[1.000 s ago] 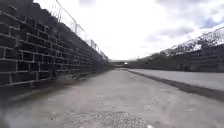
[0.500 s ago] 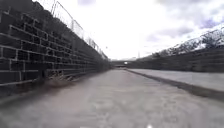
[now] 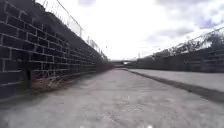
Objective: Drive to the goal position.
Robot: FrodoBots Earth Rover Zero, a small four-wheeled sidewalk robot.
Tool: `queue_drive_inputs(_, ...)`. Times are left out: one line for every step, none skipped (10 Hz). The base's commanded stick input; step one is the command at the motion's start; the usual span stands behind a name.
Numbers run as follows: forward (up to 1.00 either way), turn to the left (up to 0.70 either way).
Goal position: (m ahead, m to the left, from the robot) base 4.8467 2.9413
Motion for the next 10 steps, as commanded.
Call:
queue_drive_inputs(1.0,0.0)
queue_drive_inputs(1.0,0.0)
queue_drive_inputs(1.0,0.0)
queue_drive_inputs(1.0,0.0)
queue_drive_inputs(1.0,0.0)
queue_drive_inputs(1.0,0.0)
queue_drive_inputs(1.0,0.0)
queue_drive_inputs(1.0,0.0)
queue_drive_inputs(1.0,0.0)
queue_drive_inputs(1.0,0.0)
